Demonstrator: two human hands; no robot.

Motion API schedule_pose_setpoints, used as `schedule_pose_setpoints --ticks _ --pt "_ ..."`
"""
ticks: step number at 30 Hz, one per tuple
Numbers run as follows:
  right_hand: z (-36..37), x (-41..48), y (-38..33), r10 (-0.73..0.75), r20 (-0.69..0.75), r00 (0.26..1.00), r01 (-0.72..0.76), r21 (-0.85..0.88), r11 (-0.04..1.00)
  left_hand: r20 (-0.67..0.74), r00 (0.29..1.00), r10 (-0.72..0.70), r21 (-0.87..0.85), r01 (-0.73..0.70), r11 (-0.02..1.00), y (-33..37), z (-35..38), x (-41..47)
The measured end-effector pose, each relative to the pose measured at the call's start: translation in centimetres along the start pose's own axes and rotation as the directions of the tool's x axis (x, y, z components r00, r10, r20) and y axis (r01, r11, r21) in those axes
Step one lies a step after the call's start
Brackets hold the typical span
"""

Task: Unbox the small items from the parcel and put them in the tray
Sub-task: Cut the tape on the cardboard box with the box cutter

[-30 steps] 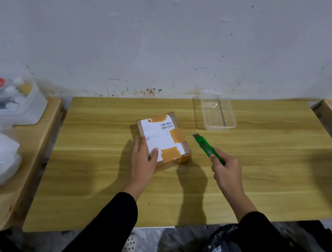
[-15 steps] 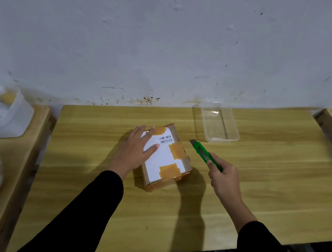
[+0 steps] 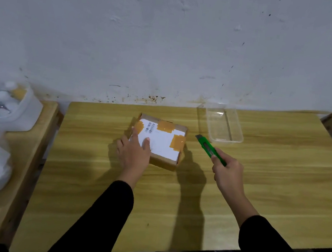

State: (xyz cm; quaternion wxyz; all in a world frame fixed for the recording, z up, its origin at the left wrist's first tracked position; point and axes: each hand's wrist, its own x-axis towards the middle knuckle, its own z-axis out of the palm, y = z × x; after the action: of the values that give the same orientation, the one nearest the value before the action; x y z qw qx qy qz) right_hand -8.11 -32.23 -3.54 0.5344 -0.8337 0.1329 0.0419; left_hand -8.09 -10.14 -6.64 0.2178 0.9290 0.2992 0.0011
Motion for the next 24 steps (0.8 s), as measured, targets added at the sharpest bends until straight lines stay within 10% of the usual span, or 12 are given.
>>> schedule_pose_setpoints --ticks 24 --pt "2.7 0.4 -2.1 -0.172 0.084 0.982 0.190 -0.337 0.922 0.187 0.963 0.196 -0.536 -0.068 0.842 -3.4 1.2 -2.2"
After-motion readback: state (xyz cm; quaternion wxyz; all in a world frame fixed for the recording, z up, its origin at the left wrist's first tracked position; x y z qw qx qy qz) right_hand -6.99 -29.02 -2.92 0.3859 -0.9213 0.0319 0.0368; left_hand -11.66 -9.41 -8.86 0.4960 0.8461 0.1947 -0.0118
